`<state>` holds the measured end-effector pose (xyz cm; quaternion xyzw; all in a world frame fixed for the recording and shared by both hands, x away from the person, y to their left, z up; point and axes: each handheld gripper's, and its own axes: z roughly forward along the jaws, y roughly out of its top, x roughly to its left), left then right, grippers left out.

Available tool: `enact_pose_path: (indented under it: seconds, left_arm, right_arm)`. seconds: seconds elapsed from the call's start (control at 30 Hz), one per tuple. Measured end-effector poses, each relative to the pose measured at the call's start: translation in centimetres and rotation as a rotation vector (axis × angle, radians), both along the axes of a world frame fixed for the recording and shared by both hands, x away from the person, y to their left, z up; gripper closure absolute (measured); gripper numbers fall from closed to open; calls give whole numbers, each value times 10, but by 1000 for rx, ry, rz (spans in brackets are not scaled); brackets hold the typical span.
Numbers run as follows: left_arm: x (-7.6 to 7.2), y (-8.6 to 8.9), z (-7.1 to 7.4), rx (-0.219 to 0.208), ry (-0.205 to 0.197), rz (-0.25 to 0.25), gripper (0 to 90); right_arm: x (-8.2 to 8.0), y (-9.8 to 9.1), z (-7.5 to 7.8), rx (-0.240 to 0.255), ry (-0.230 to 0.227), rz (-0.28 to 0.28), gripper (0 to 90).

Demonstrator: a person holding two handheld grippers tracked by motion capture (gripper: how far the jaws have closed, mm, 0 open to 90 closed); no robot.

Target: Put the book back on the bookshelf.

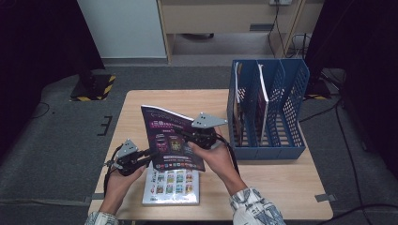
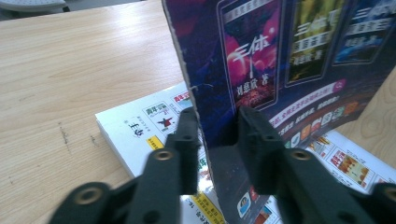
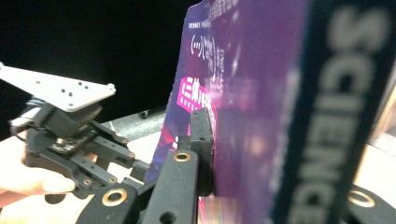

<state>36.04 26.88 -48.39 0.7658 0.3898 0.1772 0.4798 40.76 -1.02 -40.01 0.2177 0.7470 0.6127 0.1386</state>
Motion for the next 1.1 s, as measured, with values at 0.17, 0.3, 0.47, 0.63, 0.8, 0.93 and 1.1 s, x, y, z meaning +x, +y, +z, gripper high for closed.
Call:
enact_pose_path:
  seconds: [0.17,0.3,0.47,0.63,0.8,0.93,1.1]
  left_arm:
    - [2,2,-3,11,5,56,378]
    - [4,5,-6,19,20,83,288]
    - [7,8,-9,55,33,109,145]
    - [8,9,-11,75,40,103,70]
    - [7,10,-14,91,50,100,41]
    - [8,9,-16,98,61,111,41]
    - [8,8,-17,117,64,106,42]
  right_arm:
    - [-1,-3,5,16,-18,4,841]
    - [0,-8,12,28,-27,-3,841]
    - [2,-17,19,28,-55,-34,841]
    - [3,-29,23,39,-59,-55,841]
    - [0,-47,29,53,-69,-77,841]
    - [-3,-62,30,51,-72,-95,841]
    - [-5,-77,27,49,-66,-107,841]
